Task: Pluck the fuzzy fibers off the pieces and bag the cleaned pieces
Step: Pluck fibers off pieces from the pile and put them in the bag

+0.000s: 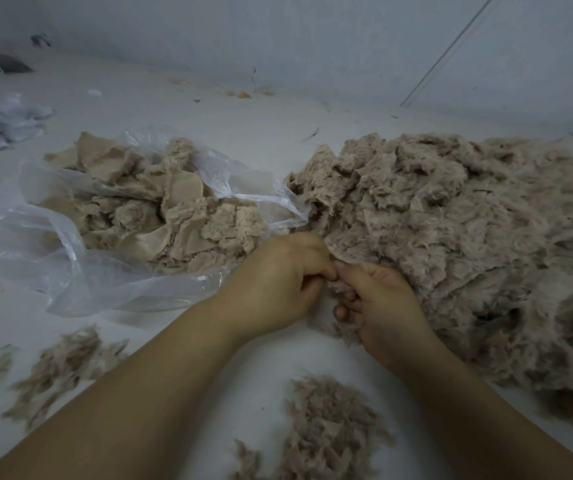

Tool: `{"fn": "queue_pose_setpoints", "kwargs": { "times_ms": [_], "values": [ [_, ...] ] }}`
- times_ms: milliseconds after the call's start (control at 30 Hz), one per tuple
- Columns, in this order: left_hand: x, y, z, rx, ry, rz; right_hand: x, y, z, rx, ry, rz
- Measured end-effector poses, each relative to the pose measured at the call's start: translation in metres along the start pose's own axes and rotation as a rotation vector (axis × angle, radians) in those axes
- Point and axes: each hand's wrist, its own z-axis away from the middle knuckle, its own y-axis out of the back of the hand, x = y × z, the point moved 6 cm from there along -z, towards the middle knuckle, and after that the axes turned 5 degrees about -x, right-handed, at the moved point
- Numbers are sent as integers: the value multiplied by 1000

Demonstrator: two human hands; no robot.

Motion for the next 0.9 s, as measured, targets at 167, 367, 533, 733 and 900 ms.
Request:
{"fn": "queue_pose_setpoints", "kwargs": {
  "times_ms": [167, 367, 533, 733, 900],
  "values": [
    [-22, 8, 6, 168, 438, 242, 0, -1, 1, -20, 25, 17],
    [-35, -23, 16, -84, 813, 670, -4, -3, 4, -20, 29, 18],
    [-37, -18, 16, -106, 788, 839, -7, -6, 7, -63, 34, 29],
    [-45, -14, 19, 26, 883, 931, -7, -7, 8, -28, 12, -7],
    [-54, -13, 22, 172, 940, 936, -5, -6, 6, -18, 21, -21]
  ]
}}
